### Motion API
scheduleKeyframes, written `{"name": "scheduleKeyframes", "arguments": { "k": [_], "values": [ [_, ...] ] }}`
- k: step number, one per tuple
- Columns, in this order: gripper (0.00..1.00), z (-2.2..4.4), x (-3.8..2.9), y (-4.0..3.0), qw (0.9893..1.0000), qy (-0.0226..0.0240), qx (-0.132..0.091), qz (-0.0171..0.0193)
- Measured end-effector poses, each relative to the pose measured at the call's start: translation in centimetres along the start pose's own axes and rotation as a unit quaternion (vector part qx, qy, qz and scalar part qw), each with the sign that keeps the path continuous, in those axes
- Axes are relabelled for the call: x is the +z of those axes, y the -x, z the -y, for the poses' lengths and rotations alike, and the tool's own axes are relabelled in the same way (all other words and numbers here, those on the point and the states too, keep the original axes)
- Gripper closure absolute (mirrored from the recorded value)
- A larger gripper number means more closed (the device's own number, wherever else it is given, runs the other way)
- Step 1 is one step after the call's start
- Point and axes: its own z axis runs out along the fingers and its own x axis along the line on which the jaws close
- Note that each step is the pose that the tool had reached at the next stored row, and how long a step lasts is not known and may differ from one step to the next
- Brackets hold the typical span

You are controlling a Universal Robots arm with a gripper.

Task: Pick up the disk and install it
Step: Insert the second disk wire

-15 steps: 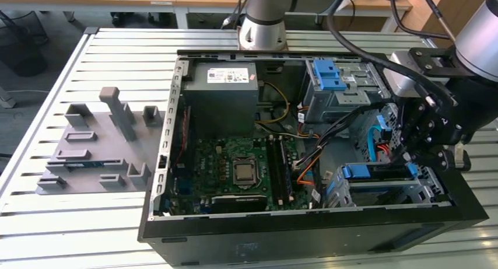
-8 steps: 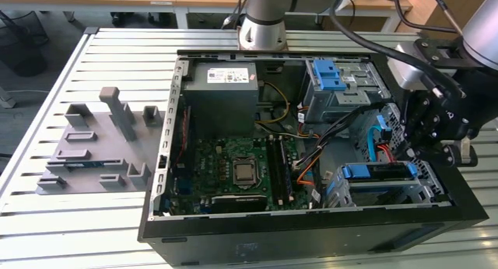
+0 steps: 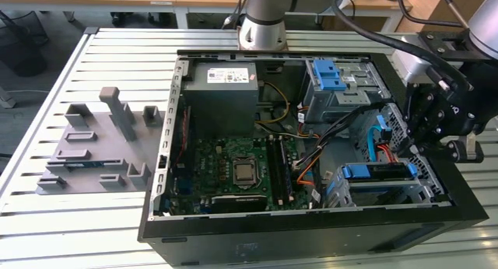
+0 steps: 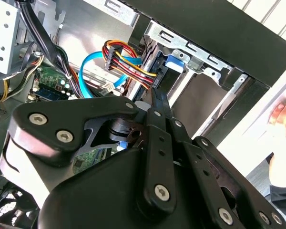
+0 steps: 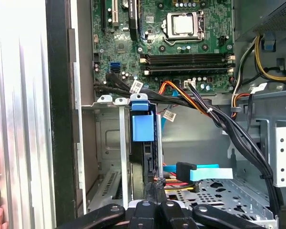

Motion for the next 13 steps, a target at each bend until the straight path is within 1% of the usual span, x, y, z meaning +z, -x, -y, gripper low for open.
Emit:
{"name": "scheduleKeyframes", "arguments": {
  "k": [2,4,13],
  "values": [
    [0.89,-0.03,-0.03,0.00,1.0000,0.0000,0.000,-0.0002],
    [0.89,-0.24,-0.03,-0.01,1.0000,0.0000,0.000,-0.0003],
    [0.89,-2.03,-0.07,-0.15,1.0000,-0.0001,0.000,-0.0002]
  ]
}}
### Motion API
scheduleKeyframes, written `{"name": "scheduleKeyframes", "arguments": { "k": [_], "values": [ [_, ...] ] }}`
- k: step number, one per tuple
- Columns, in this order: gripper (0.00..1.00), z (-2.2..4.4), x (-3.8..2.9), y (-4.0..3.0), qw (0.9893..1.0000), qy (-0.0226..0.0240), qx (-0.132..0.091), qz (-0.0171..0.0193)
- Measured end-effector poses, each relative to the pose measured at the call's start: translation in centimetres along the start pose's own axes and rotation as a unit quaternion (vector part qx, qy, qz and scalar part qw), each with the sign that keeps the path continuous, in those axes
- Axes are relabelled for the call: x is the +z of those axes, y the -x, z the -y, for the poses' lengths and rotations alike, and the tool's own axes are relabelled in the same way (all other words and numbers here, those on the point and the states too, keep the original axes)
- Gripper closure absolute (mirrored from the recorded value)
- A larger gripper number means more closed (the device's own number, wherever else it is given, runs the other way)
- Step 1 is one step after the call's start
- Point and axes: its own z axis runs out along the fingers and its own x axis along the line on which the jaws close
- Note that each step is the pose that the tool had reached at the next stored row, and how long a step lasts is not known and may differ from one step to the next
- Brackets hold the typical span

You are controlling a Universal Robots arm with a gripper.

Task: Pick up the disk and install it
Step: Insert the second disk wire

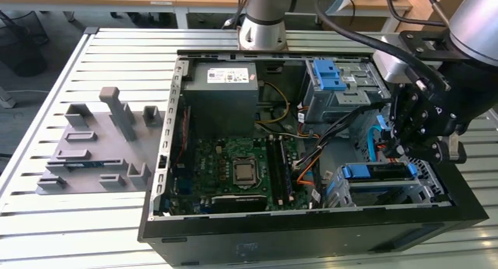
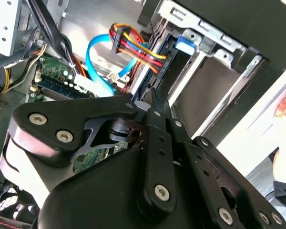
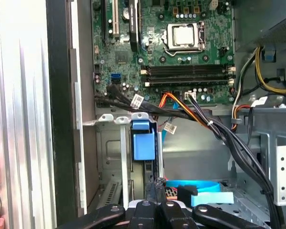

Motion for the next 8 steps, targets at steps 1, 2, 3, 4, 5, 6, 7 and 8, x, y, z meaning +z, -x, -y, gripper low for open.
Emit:
{"name": "scheduleKeyframes", "arguments": {
  "k": [1,2,3,4,5,6,7,8],
  "values": [
    [0.89,-0.09,-0.09,-0.01,1.0000,0.0000,0.000,-0.0002],
    [0.89,-0.15,-0.20,-0.01,1.0000,0.0000,0.000,0.0000],
    [0.89,-0.17,-0.38,0.00,1.0000,0.0000,0.000,0.0000],
    [0.89,-0.19,-0.60,0.00,1.0000,-0.0001,0.000,0.0000],
    [0.89,-0.21,-0.85,0.00,1.0000,0.0000,0.000,0.0001],
    [0.89,-0.22,-1.09,0.00,1.0000,0.0000,0.000,0.0001],
    [0.89,-0.23,-1.33,0.01,1.0000,0.0000,0.000,0.0000],
    [0.89,-0.24,-1.56,0.01,1.0000,0.0000,0.000,0.0000]
  ]
}}
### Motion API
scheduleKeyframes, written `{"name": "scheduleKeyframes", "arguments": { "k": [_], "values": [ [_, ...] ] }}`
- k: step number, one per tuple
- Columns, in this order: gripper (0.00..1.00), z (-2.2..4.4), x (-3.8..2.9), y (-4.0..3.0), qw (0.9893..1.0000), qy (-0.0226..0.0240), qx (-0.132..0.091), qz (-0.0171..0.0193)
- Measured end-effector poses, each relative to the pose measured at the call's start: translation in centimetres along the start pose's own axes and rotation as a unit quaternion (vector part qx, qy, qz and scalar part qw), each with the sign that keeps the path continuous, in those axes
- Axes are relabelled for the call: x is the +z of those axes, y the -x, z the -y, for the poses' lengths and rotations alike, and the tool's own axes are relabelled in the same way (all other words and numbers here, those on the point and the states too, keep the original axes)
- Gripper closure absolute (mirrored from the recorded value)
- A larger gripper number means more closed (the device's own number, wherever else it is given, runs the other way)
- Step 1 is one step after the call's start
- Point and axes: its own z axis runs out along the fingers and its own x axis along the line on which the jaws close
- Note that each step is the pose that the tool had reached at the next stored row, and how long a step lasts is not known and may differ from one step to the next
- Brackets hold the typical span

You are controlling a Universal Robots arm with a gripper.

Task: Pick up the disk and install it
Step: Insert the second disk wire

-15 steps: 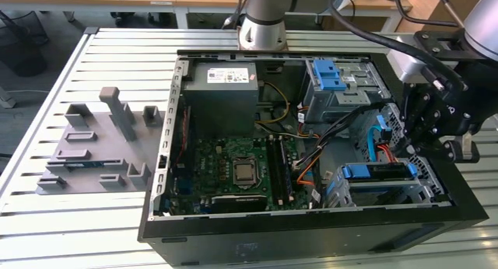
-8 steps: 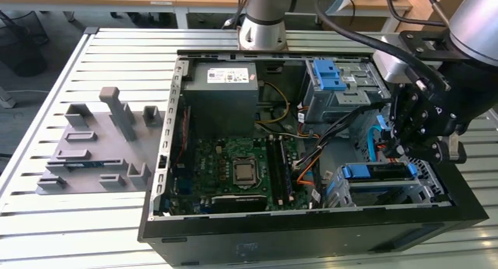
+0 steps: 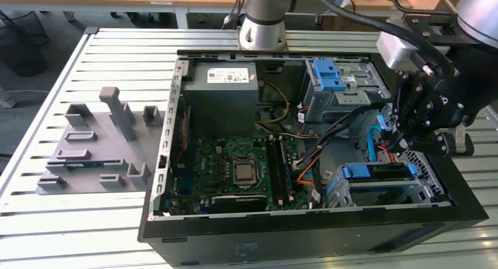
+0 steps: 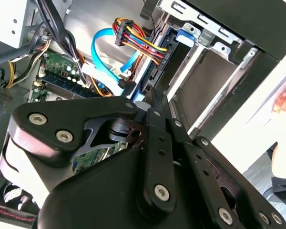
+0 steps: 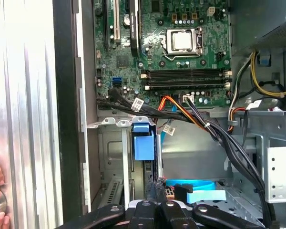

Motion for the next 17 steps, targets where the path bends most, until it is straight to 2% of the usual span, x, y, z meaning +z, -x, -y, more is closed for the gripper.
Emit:
{"name": "scheduleKeyframes", "arguments": {
  "k": [4,12,17],
  "values": [
    [0.89,-0.05,-0.73,0.03,1.0000,0.0000,0.000,0.0000],
    [0.89,-0.29,-0.78,0.30,1.0000,0.0000,0.000,0.0000],
    [0.89,-0.37,-0.83,0.81,1.0000,0.0000,0.000,0.0000]
  ]
}}
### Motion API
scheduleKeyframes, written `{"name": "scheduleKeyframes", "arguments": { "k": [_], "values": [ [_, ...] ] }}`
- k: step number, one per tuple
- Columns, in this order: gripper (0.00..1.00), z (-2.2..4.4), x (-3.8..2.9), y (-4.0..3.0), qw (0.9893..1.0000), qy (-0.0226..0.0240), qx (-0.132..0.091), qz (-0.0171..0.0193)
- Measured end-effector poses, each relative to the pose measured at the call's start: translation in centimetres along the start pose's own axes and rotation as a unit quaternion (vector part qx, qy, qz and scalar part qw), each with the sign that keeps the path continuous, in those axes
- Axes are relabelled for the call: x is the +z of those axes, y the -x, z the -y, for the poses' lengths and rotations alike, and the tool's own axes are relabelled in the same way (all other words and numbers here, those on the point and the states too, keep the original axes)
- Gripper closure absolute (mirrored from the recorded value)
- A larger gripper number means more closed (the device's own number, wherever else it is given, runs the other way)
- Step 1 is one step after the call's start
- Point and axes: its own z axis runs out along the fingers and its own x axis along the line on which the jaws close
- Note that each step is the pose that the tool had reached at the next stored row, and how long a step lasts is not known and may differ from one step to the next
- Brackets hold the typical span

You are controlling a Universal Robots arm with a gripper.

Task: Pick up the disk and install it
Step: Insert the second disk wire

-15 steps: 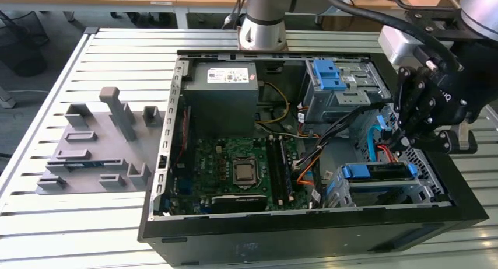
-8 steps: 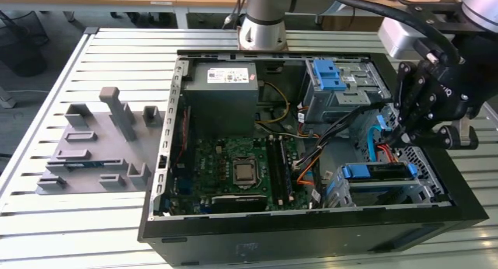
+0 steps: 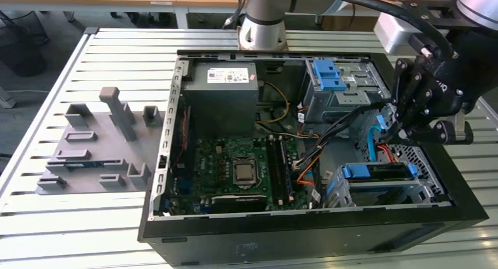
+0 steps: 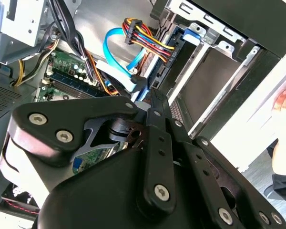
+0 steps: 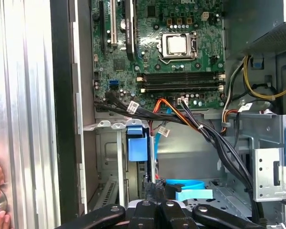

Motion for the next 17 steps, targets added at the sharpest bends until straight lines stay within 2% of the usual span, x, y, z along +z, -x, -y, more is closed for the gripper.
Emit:
{"name": "scheduleKeyframes", "arguments": {
  "k": [5,13,17],
  "values": [
    [0.89,-0.06,-0.29,0.44,1.0000,0.0000,0.000,-0.0001],
    [0.89,-0.17,-0.38,1.39,1.0000,-0.0001,0.000,-0.0013],
    [0.89,-0.33,-0.39,1.58,1.0000,-0.0001,0.000,-0.0017]
  ]
}}
